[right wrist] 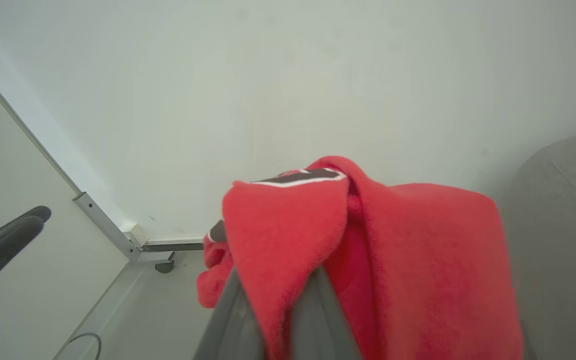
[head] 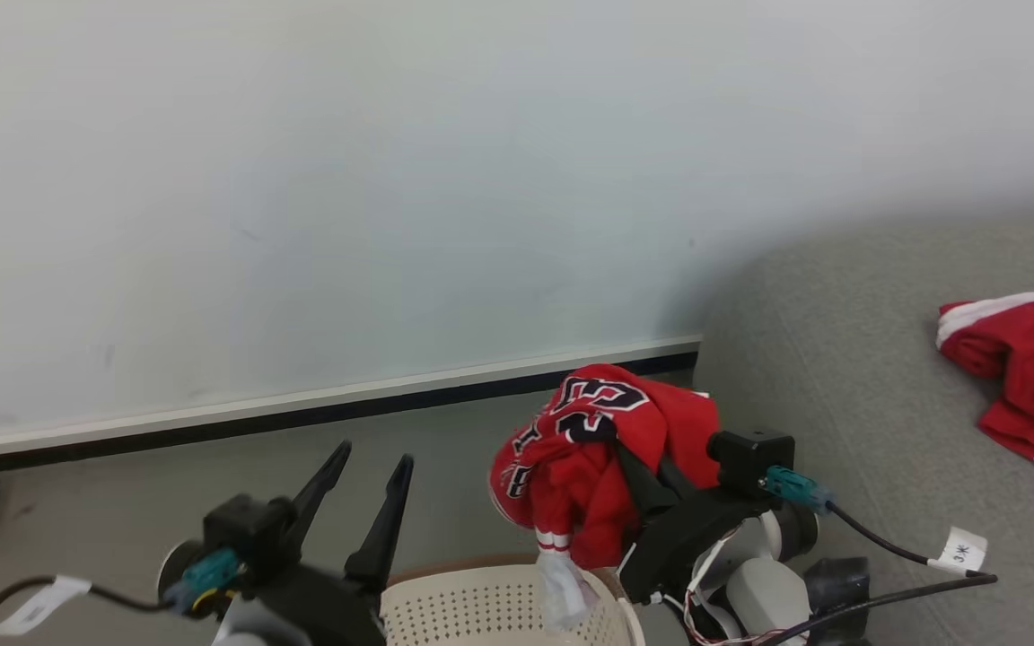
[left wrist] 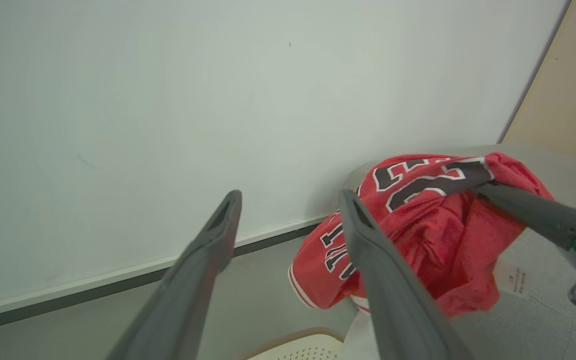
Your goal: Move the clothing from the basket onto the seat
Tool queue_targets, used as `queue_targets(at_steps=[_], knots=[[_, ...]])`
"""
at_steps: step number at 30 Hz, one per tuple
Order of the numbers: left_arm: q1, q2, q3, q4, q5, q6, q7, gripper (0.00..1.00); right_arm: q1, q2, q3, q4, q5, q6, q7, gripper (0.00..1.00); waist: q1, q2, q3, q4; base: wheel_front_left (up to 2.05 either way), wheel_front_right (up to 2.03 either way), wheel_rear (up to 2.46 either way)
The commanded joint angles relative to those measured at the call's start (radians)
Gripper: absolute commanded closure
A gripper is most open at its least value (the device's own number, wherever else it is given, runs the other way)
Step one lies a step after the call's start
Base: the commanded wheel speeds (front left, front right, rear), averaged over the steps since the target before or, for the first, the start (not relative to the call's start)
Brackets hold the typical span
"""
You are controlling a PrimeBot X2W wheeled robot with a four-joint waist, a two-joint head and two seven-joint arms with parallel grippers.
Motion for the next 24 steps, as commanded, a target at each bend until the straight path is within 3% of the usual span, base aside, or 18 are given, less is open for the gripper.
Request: queue_targets(at_steps=[1, 9, 18, 24], knots=[[0.037, 0.017, 0.008, -0.013, 0.0, 0.006, -0.015, 0.0, 0.019, 0.0, -0.024, -0.026, -0.025, 0.0, 0.012, 1.0, 0.0, 0.0, 0.016, -0.042, 0.0, 0.0, 0.0], [0.155, 0.06, 0.068, -0.09, 0.045, 0.007, -0.039, 0.0, 0.078, 0.0, -0.131, -0.17, -0.114, 0.0, 0.09, 1.0, 0.0, 0.0, 0.047, -0.158, 0.0, 0.0, 0.0], [0.278, 0.034, 0.21, -0.193, 0.155, -0.083, -0.039, 0.0, 0.131, 0.0, -0.192, -0.308, -0.162, 0.0, 0.155, 1.0, 0.0, 0.0, 0.091, -0.311, 0.0, 0.0, 0.0], [0.317, 0.001, 0.251, -0.209, 0.205, -0.109, -0.039, 0.0, 0.167, 0.0, -0.201, -0.351, -0.172, 0.0, 0.169, 1.0, 0.0, 0.0, 0.115, -0.397, 0.0, 0.0, 0.0]])
